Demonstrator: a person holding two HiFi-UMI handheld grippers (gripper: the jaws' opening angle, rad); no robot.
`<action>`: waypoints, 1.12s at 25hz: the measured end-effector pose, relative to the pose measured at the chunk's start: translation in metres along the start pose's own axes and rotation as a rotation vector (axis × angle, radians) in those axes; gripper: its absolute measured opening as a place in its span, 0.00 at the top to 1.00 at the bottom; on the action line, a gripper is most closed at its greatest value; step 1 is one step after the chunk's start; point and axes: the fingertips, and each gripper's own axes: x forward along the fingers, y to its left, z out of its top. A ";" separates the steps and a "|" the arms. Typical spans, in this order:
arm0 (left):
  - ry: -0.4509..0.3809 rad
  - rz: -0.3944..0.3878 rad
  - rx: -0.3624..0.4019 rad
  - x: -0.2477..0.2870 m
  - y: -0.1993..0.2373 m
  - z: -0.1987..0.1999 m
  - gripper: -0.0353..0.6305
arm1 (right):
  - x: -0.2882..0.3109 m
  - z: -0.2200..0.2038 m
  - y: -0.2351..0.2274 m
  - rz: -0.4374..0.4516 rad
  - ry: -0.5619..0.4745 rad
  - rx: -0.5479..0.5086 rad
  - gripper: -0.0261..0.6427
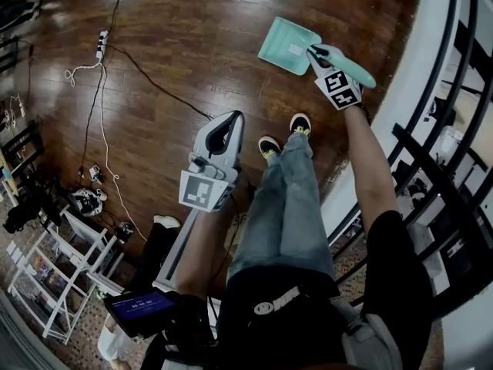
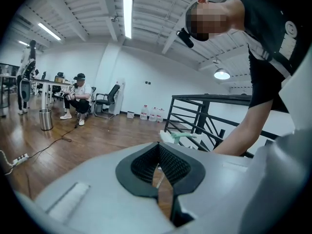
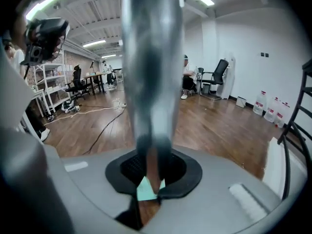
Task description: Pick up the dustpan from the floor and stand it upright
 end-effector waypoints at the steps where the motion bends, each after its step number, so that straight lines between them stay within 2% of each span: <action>1: 0.002 -0.005 0.003 0.001 -0.007 0.002 0.92 | -0.010 -0.005 0.001 0.005 -0.009 0.024 0.88; 3: 0.008 -0.015 0.023 0.004 -0.015 0.005 0.92 | -0.023 -0.005 0.003 0.015 -0.032 0.061 0.74; 4: 0.008 -0.017 0.032 0.006 -0.016 0.006 0.92 | -0.027 -0.002 0.003 0.014 -0.040 0.064 0.72; 7: 0.001 -0.029 0.058 0.007 -0.017 0.012 0.92 | -0.036 -0.006 0.006 -0.010 -0.039 0.078 0.72; 9: 0.013 -0.044 0.067 0.005 -0.026 0.021 0.92 | -0.058 -0.010 0.000 -0.067 -0.033 0.087 0.72; 12: -0.019 -0.094 0.097 -0.002 -0.038 0.041 0.92 | -0.092 -0.020 -0.006 -0.137 -0.030 0.132 0.73; 16: -0.059 -0.150 0.106 -0.021 -0.049 0.071 0.92 | -0.155 -0.035 0.022 -0.219 0.001 0.240 0.75; 18: -0.078 -0.183 0.100 -0.035 -0.057 0.092 0.92 | -0.197 -0.022 0.045 -0.284 -0.028 0.289 0.81; 21: -0.109 -0.271 0.141 -0.065 -0.080 0.122 0.92 | -0.273 0.041 0.095 -0.386 -0.183 0.350 0.95; 25: -0.118 -0.374 0.228 -0.099 -0.122 0.147 0.92 | -0.371 0.156 0.149 -0.447 -0.492 0.337 0.96; 28: -0.122 -0.434 0.246 -0.084 -0.150 0.155 0.92 | -0.415 0.204 0.150 -0.468 -0.656 0.339 0.96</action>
